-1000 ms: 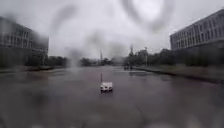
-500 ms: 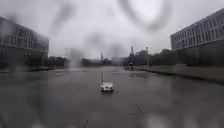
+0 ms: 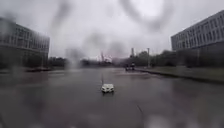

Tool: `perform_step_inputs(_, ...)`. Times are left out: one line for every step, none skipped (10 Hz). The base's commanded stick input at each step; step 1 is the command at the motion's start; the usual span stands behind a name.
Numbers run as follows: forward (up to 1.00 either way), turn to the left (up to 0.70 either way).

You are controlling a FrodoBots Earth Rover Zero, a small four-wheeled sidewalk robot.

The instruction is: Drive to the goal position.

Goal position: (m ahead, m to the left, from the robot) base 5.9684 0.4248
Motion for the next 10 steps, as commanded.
perform_step_inputs(1.00, 0.00)
perform_step_inputs(1.00, 0.00)
perform_step_inputs(1.00, 0.00)
perform_step_inputs(1.00, 0.00)
perform_step_inputs(1.00, 0.00)
perform_step_inputs(1.00, 0.00)
perform_step_inputs(1.00, 0.00)
perform_step_inputs(1.00, 0.00)
perform_step_inputs(1.00, 0.00)
perform_step_inputs(1.00, 0.00)
